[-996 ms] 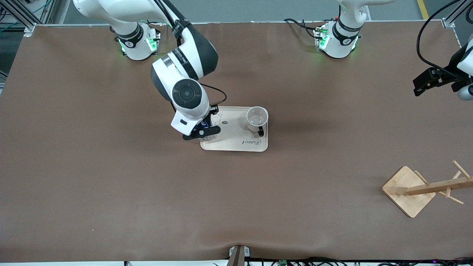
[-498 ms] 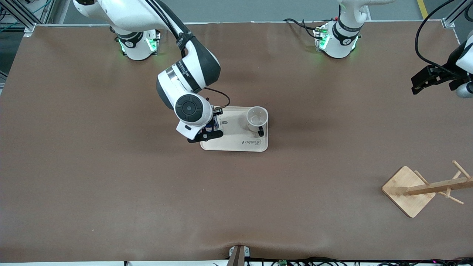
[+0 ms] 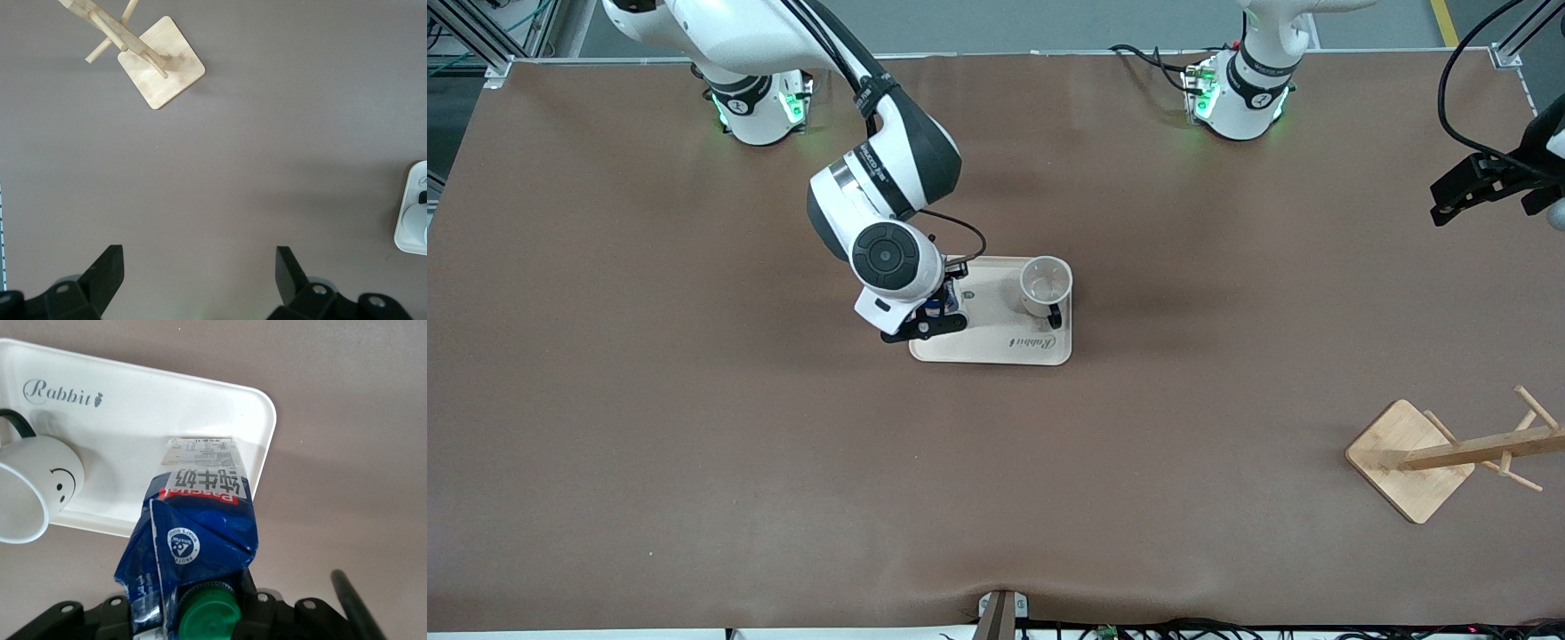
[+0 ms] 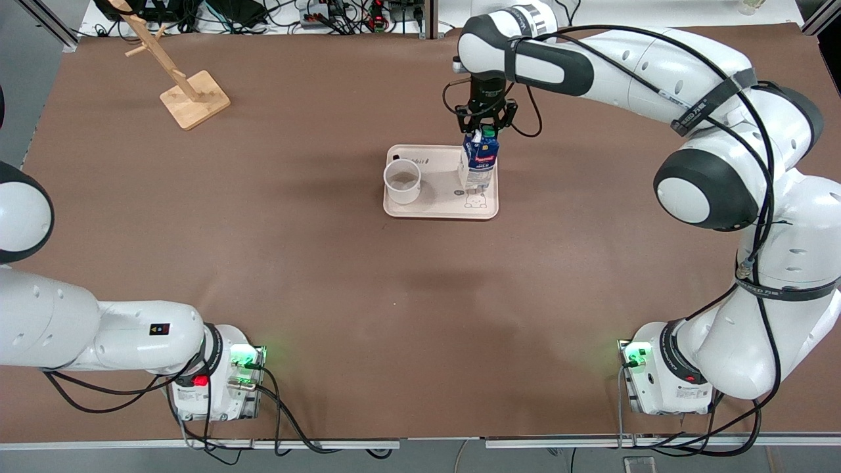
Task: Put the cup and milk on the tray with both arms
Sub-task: 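Lower the milk carton onto the tray beside the mug with the right gripper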
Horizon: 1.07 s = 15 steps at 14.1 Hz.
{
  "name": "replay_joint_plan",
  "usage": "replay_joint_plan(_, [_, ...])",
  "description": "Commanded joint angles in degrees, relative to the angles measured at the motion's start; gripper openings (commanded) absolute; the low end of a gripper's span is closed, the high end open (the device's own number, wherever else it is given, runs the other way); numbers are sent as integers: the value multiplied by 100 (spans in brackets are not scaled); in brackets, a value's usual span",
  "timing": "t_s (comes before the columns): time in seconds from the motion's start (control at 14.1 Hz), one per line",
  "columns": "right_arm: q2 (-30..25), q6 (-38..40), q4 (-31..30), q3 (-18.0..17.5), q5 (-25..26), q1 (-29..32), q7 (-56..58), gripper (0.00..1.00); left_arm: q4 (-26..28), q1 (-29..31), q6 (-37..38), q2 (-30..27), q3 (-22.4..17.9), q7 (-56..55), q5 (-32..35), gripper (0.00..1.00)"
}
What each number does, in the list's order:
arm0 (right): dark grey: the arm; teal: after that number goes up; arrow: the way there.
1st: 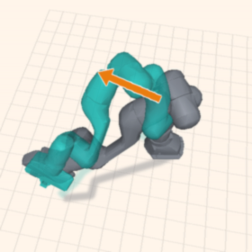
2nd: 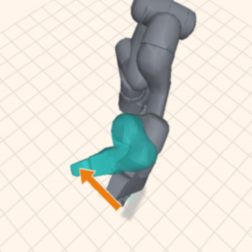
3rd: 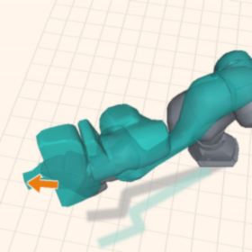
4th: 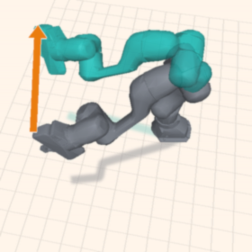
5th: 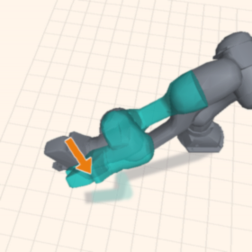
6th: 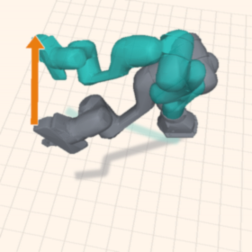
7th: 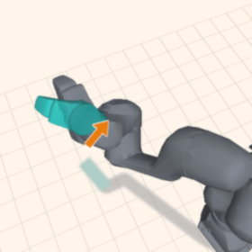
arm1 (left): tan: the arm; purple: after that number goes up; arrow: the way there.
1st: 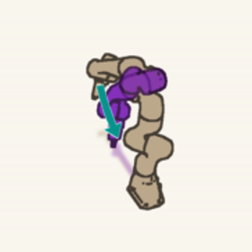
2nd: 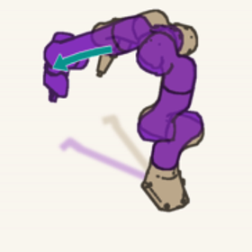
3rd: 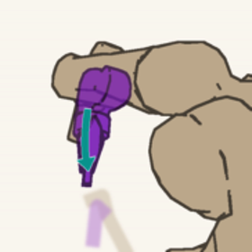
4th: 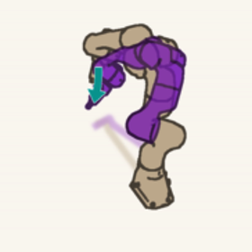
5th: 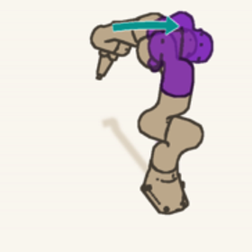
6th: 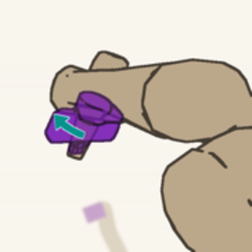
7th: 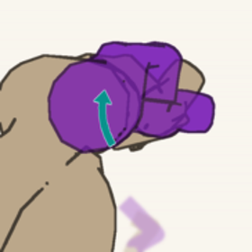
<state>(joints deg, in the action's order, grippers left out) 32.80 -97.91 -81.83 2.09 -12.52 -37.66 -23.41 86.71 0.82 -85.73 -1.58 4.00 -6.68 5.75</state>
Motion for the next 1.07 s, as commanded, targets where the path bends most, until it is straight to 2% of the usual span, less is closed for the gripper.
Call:
replay_joint_plan(0.0, [77, -27, 62, 28, -128, -40, -181, 0, -23, -29, 48, -79, -31, 70, -21, 100])
replay_joint_plan(0.14, [121, -9, 62, 28, -128, -57, -277, 0, -23, -29, 57, -79, -22, 62, -21, 100])
replay_joint_plan(0.28, [191, -44, 62, 28, -128, -66, -994, 1, -23, -29, 57, -79, -22, 62, -21, 100])
replay_joint_plan(0.43, [218, -44, 71, 28, -102, -101, -1437, 20, -23, -29, 57, -79, -22, 62, -21, 100])
replay_joint_plan(0.5, [218, -44, 71, 28, -128, -110, -1516, 47, -23, -29, 57, -96, -22, 70, -21, 100])
replay_joint_plan(0.64, [227, -44, 71, 28, -111, -92, -1587, 63, -23, -29, 57, -97, -22, 70, -21, 100])
replay_joint_plan(0.78, [296, -36, 71, 28, -111, -58, -1587, 91, -23, -29, 57, -105, -22, 70, -21, 100])
replay_joint_plan(0.85, [306, -36, 71, 28, -111, -31, -1587, 100, -23, -21, 57, -105, -31, 70, -21, 100])
replay_joint_plan(1.0, [306, -18, 80, 28, -93, -31, -1587, 100, -23, -21, 57, -97, -31, 70, -21, 100])
